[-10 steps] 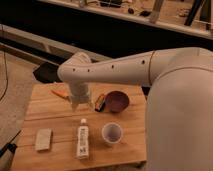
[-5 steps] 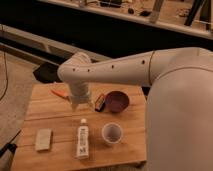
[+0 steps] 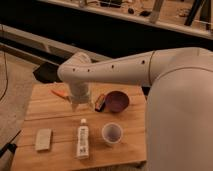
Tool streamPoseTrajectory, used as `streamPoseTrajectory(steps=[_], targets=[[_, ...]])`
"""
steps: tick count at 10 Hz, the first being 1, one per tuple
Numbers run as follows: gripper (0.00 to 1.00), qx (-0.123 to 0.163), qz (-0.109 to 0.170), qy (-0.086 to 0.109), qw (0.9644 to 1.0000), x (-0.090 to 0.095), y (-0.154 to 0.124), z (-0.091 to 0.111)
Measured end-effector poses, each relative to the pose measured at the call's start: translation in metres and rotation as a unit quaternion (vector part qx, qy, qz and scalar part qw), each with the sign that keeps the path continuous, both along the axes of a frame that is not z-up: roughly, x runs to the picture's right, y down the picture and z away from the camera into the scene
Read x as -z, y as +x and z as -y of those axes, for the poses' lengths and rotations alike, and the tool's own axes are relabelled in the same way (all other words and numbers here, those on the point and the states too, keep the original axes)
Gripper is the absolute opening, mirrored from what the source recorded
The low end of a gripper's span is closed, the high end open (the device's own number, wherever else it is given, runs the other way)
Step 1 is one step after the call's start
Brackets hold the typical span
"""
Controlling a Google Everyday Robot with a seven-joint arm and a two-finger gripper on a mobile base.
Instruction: Place the ceramic cup in the ceramic bowl
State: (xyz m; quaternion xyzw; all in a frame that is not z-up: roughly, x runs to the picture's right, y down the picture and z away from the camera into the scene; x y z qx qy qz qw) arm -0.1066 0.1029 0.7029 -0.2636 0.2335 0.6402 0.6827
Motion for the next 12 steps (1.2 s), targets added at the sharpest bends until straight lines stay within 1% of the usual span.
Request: streamPoseTrajectory(steps=[2,5,7,9,11,12], targets=[[0.65,0.0,0.0,-0.001,1.0,0.001,0.001,0.0],[0.65,-0.003,0.002,-0.006,1.0,0.014,0.013,-0.01],[0.65,-0.009,0.005,-0.001,0.9999,0.03,0.026,-0.021],[0.65,-0.023,-0.005,0.001,0.9997,0.044,0.043,-0.038],[0.65,-0.043,-0.016,-0.003,0.9989,0.05,0.06,-0.057],[0.65,-0.048,-0.022,-0.007,0.9986,0.052,0.068,-0.068]])
